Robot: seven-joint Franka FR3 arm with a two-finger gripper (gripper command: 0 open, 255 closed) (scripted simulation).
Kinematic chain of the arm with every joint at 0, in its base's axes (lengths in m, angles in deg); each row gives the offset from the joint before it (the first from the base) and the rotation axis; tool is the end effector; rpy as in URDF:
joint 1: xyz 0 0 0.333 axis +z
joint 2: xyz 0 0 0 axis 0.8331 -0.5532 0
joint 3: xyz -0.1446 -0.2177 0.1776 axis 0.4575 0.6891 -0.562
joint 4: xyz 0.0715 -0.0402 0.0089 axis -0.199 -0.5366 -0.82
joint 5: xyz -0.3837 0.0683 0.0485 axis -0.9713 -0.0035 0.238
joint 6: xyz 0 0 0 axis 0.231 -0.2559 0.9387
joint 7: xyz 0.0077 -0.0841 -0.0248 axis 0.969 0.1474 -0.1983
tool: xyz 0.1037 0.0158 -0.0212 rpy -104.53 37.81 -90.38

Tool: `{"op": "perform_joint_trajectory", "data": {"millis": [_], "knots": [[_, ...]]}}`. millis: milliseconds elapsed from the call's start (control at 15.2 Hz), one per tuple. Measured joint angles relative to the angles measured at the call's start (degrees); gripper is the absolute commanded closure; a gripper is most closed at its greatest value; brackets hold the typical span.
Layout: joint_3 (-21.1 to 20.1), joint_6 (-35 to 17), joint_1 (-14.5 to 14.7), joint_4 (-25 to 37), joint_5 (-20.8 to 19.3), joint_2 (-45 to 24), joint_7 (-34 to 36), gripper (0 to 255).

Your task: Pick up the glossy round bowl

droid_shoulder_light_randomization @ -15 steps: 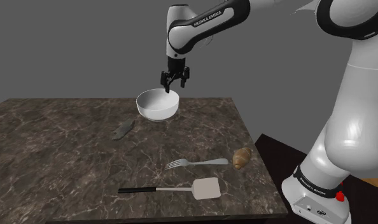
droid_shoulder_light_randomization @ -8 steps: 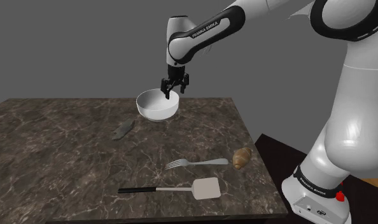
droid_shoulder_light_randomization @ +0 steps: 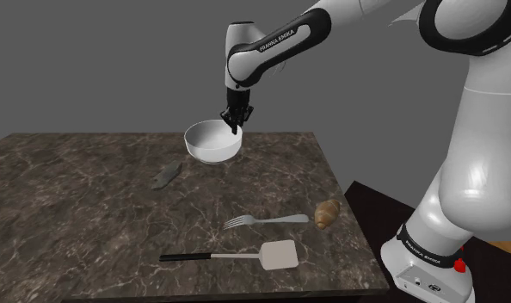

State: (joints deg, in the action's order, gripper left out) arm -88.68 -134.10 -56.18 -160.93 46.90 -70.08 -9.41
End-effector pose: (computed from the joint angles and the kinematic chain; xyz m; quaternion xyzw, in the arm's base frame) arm 0.6233 0.0665 0.3955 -0.9976 0.0539 -0.0407 0.0175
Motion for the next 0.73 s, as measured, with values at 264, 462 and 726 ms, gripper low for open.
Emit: {"op": "perform_joint_trajectory", "data": {"millis": [264,462,726], "knots": [[0.0,0.8,0.0,0.4,0.1,0.3,0.0,255],[-0.1,2.7,0.0,1.7,0.1,0.9,0.0,255],[-0.1,5.6,0.0,3.5,0.2,1.9,-0.1,255]]}}
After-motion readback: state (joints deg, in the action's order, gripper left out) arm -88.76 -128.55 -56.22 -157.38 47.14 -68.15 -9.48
